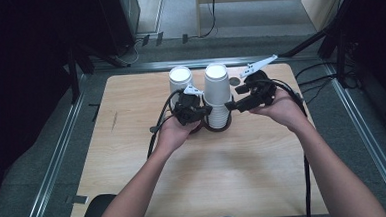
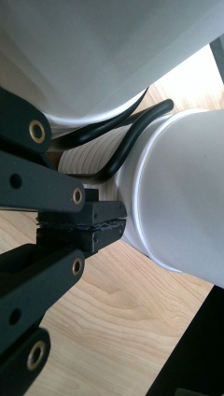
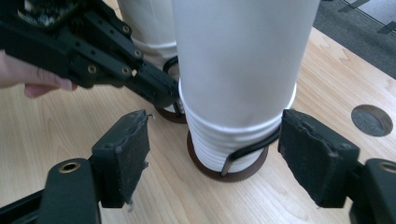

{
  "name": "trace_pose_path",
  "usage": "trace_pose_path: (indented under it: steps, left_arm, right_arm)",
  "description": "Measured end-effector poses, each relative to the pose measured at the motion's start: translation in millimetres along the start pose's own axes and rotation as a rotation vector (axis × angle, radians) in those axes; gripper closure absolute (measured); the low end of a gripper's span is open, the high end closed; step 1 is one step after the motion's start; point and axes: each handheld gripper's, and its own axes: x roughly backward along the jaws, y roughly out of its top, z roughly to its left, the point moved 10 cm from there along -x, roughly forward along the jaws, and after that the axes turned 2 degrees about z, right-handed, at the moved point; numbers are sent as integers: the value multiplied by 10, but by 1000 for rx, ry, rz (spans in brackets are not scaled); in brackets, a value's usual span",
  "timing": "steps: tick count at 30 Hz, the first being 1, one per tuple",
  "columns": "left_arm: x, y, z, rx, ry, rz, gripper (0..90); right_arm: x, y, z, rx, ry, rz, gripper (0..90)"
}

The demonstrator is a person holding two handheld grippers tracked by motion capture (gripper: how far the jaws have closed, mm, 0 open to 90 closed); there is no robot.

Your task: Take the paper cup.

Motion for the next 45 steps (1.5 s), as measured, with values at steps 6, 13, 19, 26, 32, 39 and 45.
trace_pose_path:
  steps: [6, 13, 19, 26, 32, 39, 45]
  left_arm:
    - [-15, -11, 2, -8, 17, 6, 898]
    - [-18, -12, 0, -2, 9, 8, 898]
    - [-19, -13, 1, -4, 10, 9, 898]
    - [-21, -12, -2, -4, 6, 8, 898]
    - [-21, -12, -2, -6, 6, 8, 898]
    - [-26, -14, 1, -14, 17, 10, 898]
    - [-25, -18, -2, -19, 19, 13, 898]
  right_arm:
    - [-36, 193, -1, 4, -6, 9, 201]
    - [-49, 347, -58, 13, -24, 25, 182]
    - [-89, 520, -119, 14, -36, 35, 152]
    - [-159, 658, -125, 29, -49, 41, 145]
    - [-213, 746, -113, 52, -72, 47, 196]
    - [-209, 768, -104, 80, -84, 46, 233]
    - [-203, 780, -87, 70, -100, 64, 243]
